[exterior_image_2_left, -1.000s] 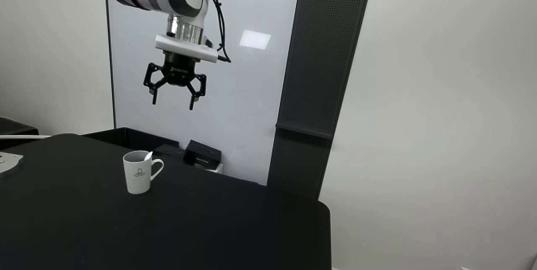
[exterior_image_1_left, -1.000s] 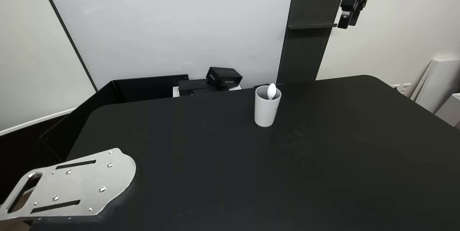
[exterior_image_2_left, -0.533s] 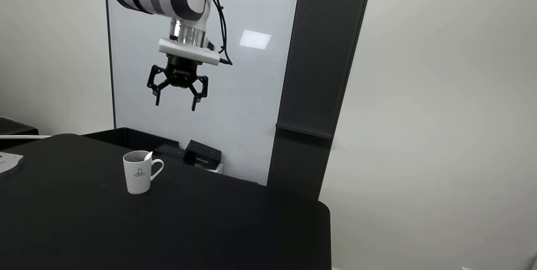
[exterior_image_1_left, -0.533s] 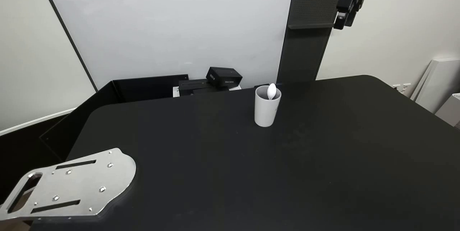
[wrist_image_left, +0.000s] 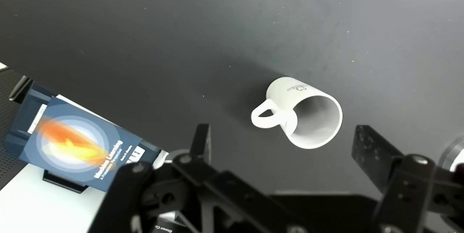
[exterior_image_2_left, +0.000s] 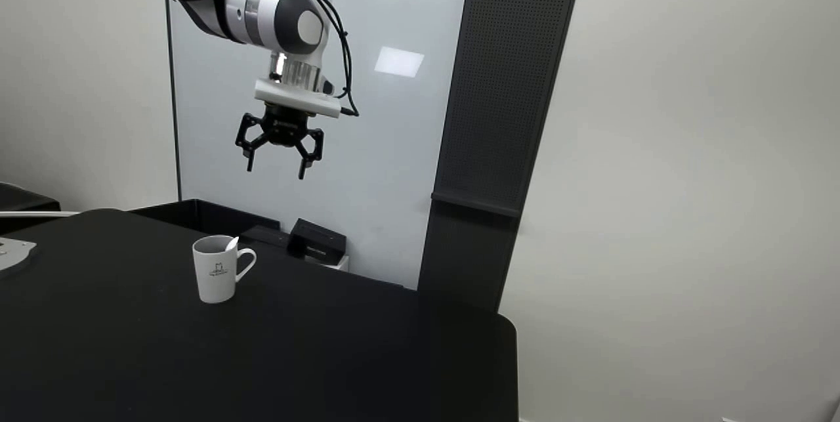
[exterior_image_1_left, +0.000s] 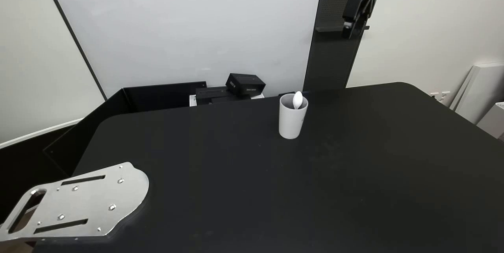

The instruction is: Remove the white spoon from the white mug

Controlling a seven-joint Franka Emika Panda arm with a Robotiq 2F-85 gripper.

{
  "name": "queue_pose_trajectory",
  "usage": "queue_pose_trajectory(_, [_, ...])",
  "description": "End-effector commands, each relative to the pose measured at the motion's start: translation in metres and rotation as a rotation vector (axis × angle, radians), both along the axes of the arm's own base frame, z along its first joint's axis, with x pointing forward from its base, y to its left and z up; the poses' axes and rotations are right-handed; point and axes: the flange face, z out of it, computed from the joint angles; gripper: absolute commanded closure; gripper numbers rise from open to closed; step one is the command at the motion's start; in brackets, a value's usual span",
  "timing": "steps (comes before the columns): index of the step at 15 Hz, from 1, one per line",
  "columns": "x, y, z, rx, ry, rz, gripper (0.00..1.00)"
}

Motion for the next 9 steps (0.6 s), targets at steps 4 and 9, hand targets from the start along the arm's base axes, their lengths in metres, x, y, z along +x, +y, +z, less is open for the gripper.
queue_pose_trajectory(4, [0.027, 0.052, -0.031, 0.042, 0.025, 0.006, 0.00])
queue_pose_trajectory(9, [0.035, 0.078, -0.060, 0.083, 0.014, 0.010, 0.00])
